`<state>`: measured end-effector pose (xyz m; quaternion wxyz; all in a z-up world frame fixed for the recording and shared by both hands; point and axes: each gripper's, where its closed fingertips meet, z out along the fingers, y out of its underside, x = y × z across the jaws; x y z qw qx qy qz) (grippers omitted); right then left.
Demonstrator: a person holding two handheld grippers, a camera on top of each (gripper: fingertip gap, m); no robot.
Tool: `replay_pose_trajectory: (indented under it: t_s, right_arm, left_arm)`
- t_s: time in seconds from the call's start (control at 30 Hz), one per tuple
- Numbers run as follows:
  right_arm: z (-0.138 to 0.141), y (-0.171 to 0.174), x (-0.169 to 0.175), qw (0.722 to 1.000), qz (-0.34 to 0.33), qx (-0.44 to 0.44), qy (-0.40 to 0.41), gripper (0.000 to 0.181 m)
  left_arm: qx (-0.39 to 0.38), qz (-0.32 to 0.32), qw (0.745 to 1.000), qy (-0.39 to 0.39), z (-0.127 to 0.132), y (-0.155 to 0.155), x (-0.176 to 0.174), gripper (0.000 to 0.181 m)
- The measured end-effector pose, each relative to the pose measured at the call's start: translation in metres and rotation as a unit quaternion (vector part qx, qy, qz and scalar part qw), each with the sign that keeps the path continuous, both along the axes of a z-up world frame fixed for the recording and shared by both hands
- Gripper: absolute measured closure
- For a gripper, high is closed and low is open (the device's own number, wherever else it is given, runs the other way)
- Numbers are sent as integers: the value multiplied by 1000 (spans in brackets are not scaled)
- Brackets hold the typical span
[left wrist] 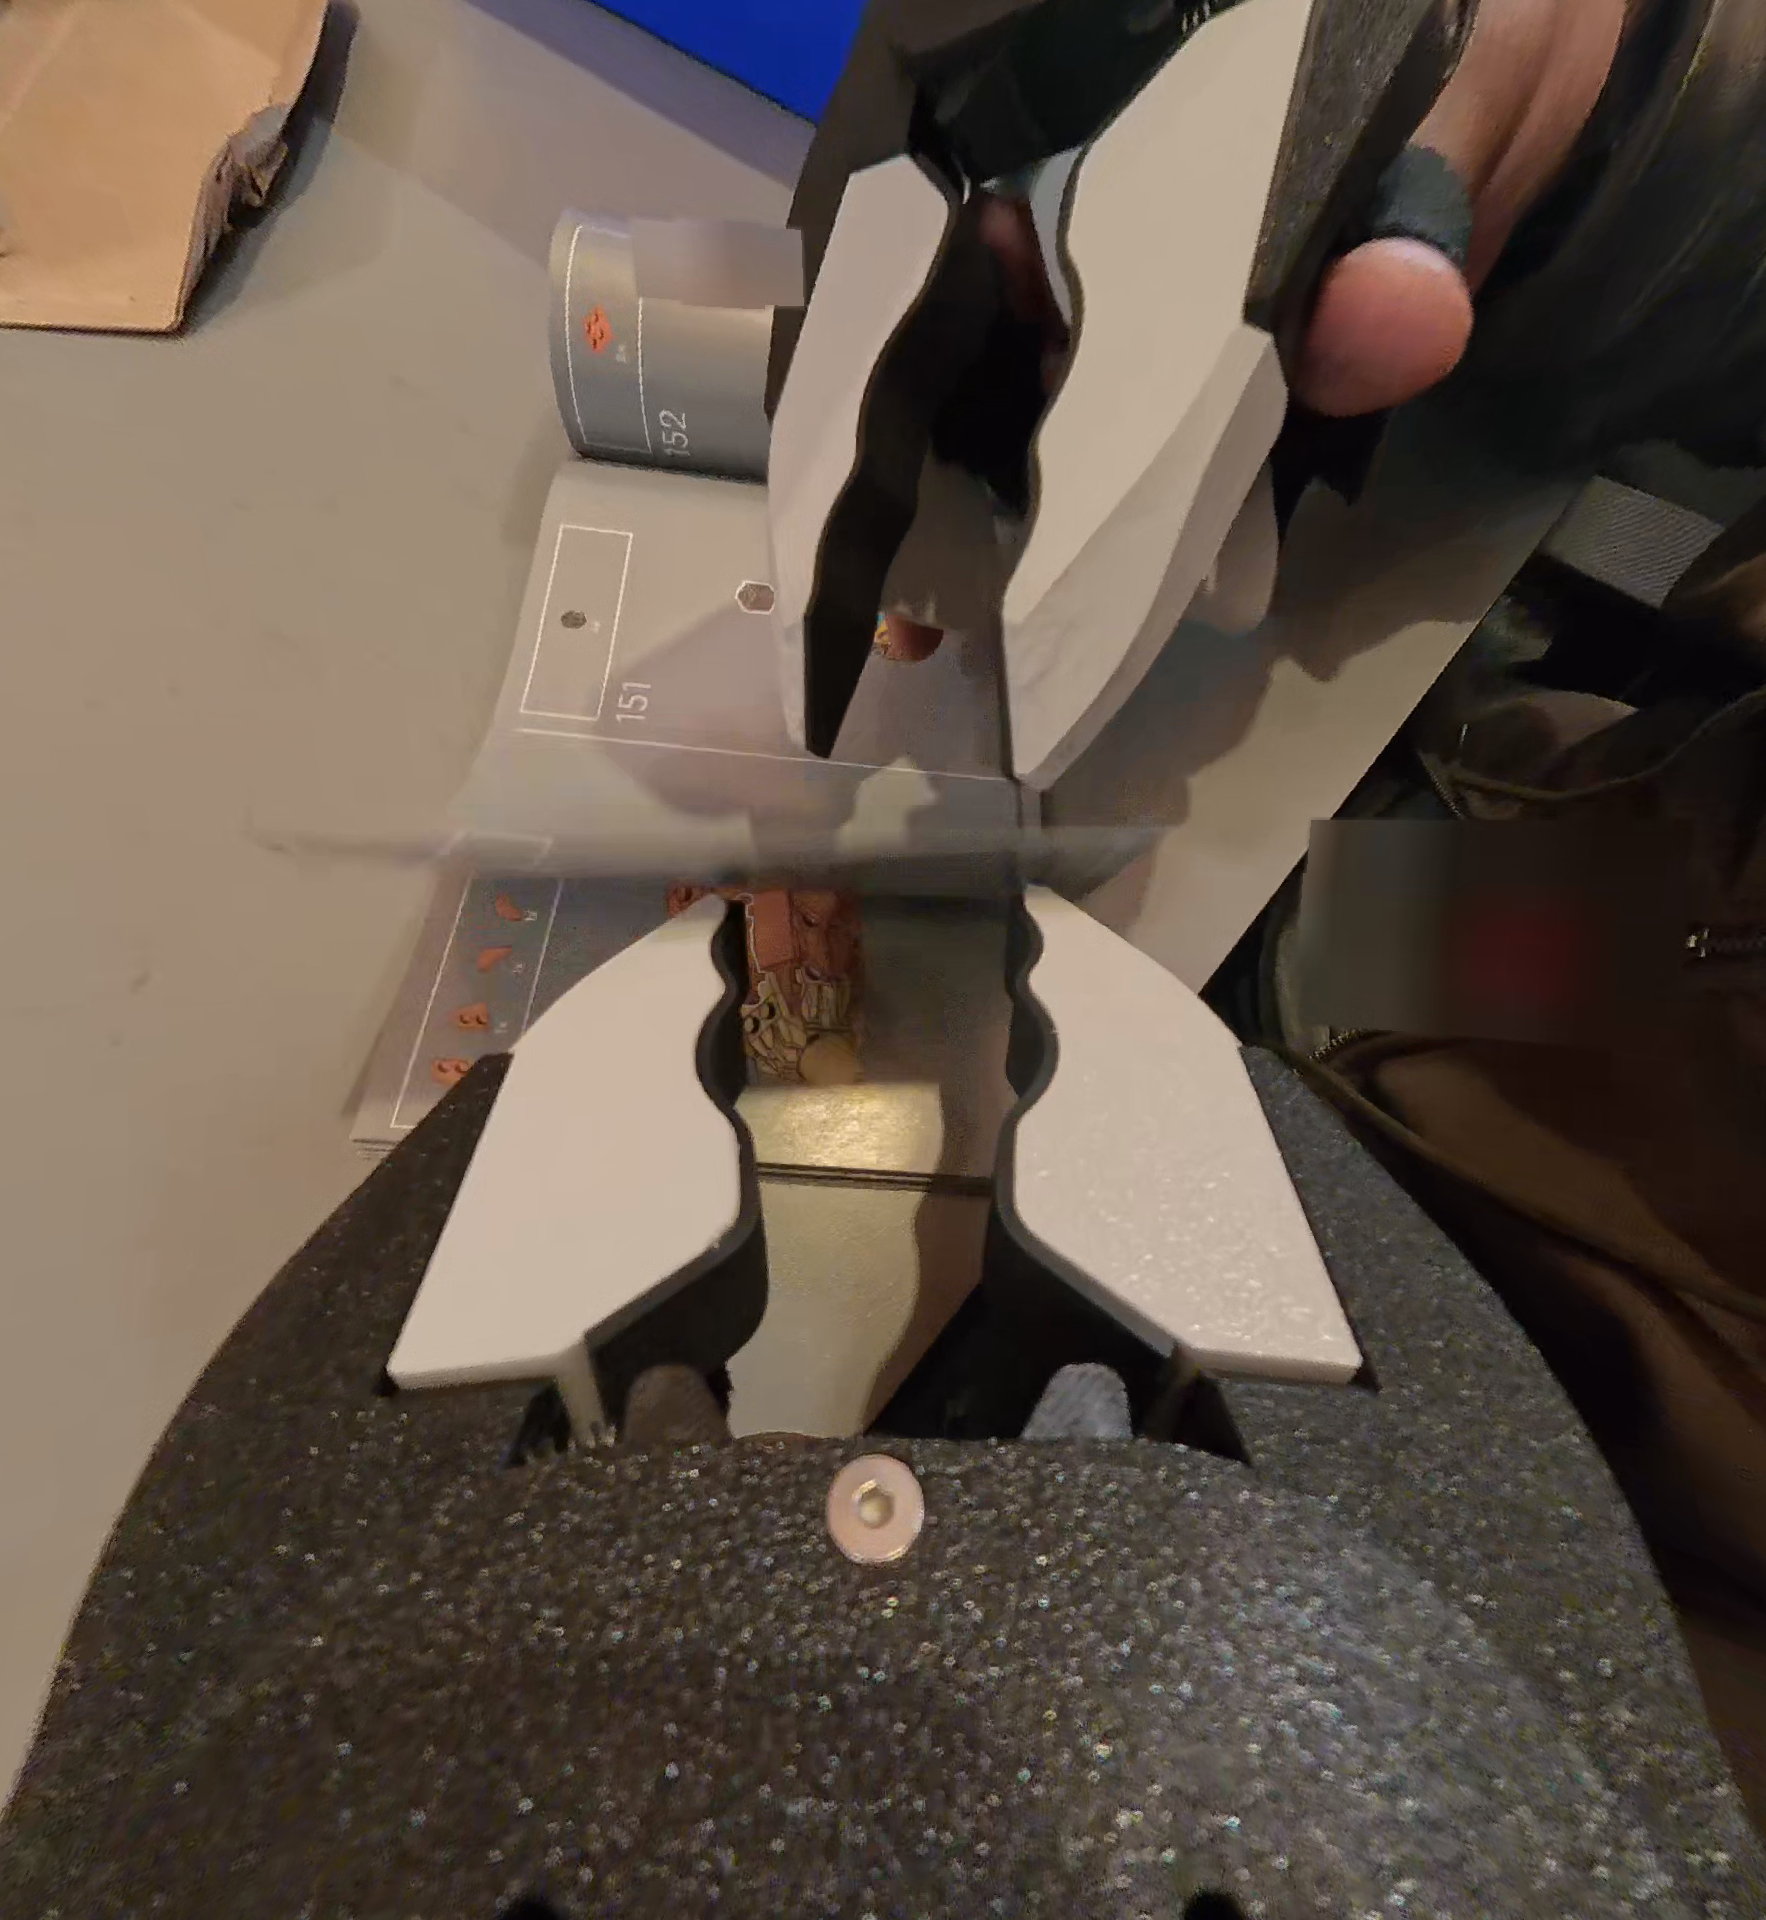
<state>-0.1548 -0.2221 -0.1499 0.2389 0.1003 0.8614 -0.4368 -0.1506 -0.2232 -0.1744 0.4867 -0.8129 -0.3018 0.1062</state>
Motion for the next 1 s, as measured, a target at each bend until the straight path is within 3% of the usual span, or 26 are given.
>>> replay_pose_trajectory:
  t_s: [0.27, 0.4, 0.6, 1.0]
  right_arm:
    - [2, 1, 14, 1000, 27, 7, 10, 131]
    - [-1, 1, 24, 996, 54, 12, 67, 122]
    - [-11, 3, 15, 985, 53, 24, 165, 124]
    - [-14, 8, 4, 991, 28, 21, 133, 130]
  left_arm:
    - [-5, -7, 1000, 0, 0, 5, 0, 133]
    - [0, -1, 1000, 0, 0, 3, -1, 133]
    - [5, 5, 1000, -1, 0, 0, -2, 133]
    - [2, 6, 1000, -8, -4, -1, -2, 134]
